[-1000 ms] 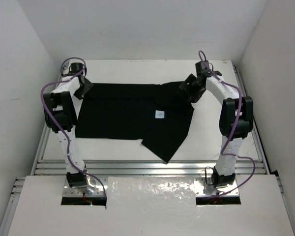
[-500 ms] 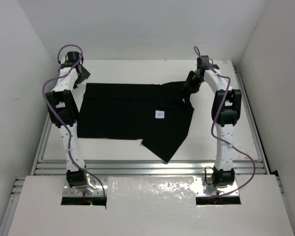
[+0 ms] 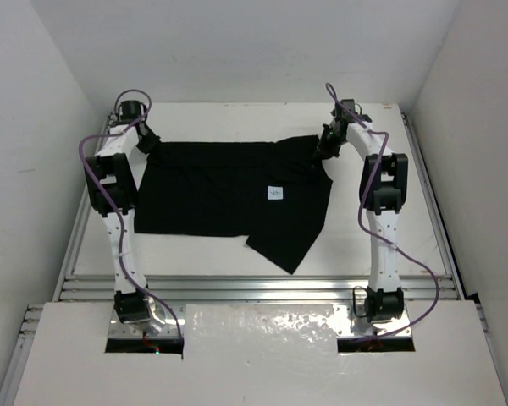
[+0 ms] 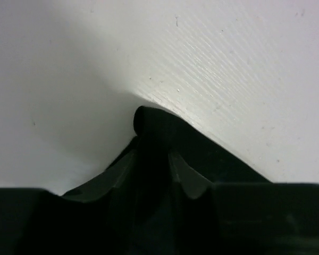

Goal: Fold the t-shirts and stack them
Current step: Fold the flattened tshirt in 1/3 of the way

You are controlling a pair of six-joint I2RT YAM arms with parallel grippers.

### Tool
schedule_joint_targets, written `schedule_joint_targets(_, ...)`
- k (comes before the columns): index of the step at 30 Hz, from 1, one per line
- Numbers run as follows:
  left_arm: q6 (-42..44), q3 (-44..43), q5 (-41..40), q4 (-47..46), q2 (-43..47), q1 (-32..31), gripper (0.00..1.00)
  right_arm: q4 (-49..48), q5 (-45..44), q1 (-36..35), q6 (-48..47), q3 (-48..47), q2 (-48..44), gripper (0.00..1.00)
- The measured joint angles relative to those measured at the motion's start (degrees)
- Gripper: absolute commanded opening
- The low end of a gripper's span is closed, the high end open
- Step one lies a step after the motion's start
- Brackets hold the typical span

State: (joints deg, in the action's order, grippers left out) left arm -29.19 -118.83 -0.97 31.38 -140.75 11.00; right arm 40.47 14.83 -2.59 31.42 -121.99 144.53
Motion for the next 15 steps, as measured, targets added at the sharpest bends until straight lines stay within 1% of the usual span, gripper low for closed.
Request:
schedule_joint_targets(1,0.1,0.0,0.2,-0.3,-0.2,0.1,0.07,-0.2,-0.1,0.2,0.1,-0.7,0.6,0.0)
schedule_joint_targets(2,-0.2,0.0,0.3,-0.4,-0.3,0.2,0.01,-0.3,0.1,0.3,0.2,-0.9,0.8,0.0)
schedule_joint_targets(5,-0.8,0.0,-0.4,-0.2,-0.3,0.3,0.0,-0.7,-0.4,0.6,0.5,-0.7,0.8,0.0)
schedule_joint_targets(8,-2.7,0.1,-3.0,0.2,-0.3,0.2,0.0,-1.2,-1.7,0.8,0.5,0.3,0.2,0.0)
schedule_joint_targets(12,-6.0,4.4,-7.3,-0.1,2.3,-0.2,0.0,-0.7,-2.9,1.5,1.0,0.3,-0.1,0.0)
schedule_joint_targets(13,-6.8,6.3,-8.0,-0.4,3.4,-0.2,0.0,-0.6,-3.0,1.8,1.2,0.4,-0.2,0.01)
schedule_joint_targets(15,-7.8,8.5,-8.7,-0.1,4.9,-0.2,0.0,-0.5,-2.8,2.2,2.0,1.5,-0.9,0.18)
